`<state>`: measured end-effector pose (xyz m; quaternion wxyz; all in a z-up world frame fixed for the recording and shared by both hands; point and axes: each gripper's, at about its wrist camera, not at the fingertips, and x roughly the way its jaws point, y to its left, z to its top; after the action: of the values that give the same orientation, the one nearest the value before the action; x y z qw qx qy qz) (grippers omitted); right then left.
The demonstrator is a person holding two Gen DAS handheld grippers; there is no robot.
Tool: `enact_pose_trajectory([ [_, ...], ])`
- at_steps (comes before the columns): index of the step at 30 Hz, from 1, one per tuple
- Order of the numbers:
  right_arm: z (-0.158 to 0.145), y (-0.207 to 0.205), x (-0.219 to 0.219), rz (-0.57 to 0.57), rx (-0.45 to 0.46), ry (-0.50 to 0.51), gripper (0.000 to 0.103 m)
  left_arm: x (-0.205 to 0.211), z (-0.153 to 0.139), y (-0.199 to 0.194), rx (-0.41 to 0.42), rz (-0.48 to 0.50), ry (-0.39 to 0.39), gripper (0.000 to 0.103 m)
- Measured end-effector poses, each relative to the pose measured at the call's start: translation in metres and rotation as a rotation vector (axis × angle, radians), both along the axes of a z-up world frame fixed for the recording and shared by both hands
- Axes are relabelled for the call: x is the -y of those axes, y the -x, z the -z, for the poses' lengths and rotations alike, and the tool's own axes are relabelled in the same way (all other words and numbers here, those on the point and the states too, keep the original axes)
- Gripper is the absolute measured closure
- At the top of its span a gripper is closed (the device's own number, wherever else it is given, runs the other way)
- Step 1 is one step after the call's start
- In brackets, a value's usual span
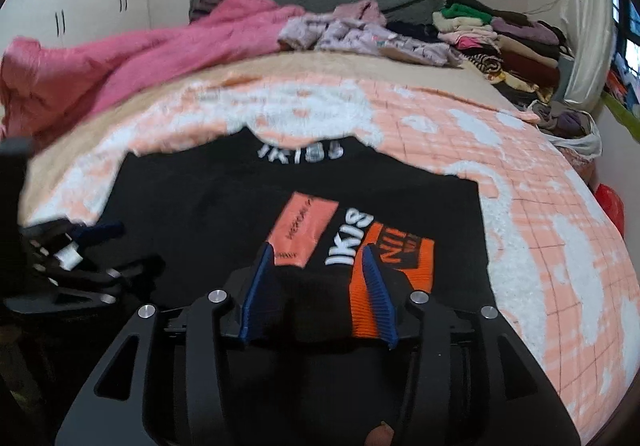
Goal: Fold small clothes
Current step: 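Open the right tool and press the orange cuff flat on the shirt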
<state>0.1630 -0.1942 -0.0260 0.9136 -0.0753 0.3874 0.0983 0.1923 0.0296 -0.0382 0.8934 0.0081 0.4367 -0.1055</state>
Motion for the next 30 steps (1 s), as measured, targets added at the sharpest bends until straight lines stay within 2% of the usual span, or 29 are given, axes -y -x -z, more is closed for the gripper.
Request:
enact_pose_trajectory([
  [2, 0.019, -0.007, 0.005, 0.027, -0.071, 0.043, 0.058, -0.001, 0.000, 0.001, 0.000, 0.000, 0.000, 0.038],
  [3, 0.024, -0.008, 0.010, 0.020, -0.080, 0.013, 0.058, 0.000, 0.000, 0.001, -0.002, 0.003, 0.001, 0.038],
  [5, 0.023, -0.008, 0.016, 0.016, -0.083, -0.017, 0.058, 0.001, 0.001, 0.001, -0.001, 0.004, -0.003, 0.038],
  [11, 0.025, -0.007, 0.017, 0.011, -0.080, -0.024, 0.058, 0.000, 0.001, 0.001, -0.001, 0.005, -0.003, 0.038],
  [17, 0.021, -0.004, 0.018, 0.008, -0.071, -0.036, 0.056, 0.000, 0.001, 0.001, -0.001, 0.005, -0.002, 0.038],
  [24, -0.004, 0.001, 0.017, 0.000, 0.007, -0.091, 0.056, -0.001, -0.004, 0.001, -0.002, 0.004, 0.008, 0.038],
  [30, -0.011, -0.018, -0.001, -0.058, 0.002, -0.106, 0.056, -0.003, -0.005, 0.001, -0.005, 0.007, 0.012, 0.038],
])
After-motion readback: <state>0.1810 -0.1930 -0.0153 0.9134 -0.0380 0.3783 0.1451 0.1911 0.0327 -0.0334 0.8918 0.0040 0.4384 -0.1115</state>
